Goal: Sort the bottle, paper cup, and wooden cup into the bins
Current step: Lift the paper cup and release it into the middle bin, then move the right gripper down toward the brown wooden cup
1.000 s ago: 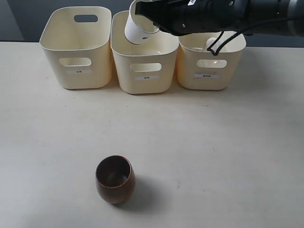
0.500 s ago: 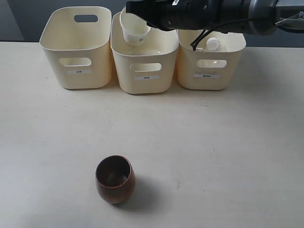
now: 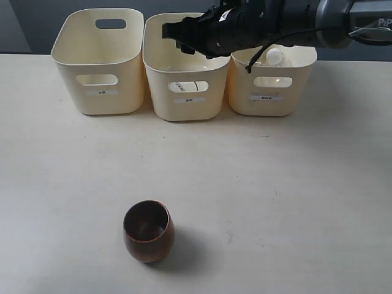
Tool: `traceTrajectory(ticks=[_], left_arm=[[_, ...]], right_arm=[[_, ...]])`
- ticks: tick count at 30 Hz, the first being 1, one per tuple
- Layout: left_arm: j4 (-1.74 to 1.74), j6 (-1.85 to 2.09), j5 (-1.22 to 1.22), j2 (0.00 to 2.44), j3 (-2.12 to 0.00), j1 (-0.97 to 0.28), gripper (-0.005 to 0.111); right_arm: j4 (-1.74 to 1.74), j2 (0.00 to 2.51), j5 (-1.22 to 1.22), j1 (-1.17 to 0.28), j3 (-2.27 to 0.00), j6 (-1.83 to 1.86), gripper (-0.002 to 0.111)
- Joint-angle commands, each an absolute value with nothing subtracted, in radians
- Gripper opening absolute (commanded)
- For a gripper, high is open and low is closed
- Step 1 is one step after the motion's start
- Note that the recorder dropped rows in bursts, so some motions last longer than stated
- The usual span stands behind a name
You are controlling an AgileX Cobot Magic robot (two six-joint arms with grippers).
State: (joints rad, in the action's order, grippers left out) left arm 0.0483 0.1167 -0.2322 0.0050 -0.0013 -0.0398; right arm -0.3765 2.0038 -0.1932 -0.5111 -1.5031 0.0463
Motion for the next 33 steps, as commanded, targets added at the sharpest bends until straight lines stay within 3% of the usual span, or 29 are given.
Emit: traceTrajectory(ticks=[1,18,33], left_arm=[[0.045,0.115,-0.231,0.000,0.000,-0.043,0.000],[0.045,0.115,-0.231,0.000,0.000,-0.043,0.000],[0.045,0.115,-0.231,0.000,0.000,-0.043,0.000]], right_arm=[[-0.331,1.953,-0.289,-0.511,-1.511,0.051,0.045],[-0.327,1.829,-0.957,-0.522,-1.463,0.053,0.044],[-0.365,1.831,-0.878,-0.723,-1.360,0.079,0.044]])
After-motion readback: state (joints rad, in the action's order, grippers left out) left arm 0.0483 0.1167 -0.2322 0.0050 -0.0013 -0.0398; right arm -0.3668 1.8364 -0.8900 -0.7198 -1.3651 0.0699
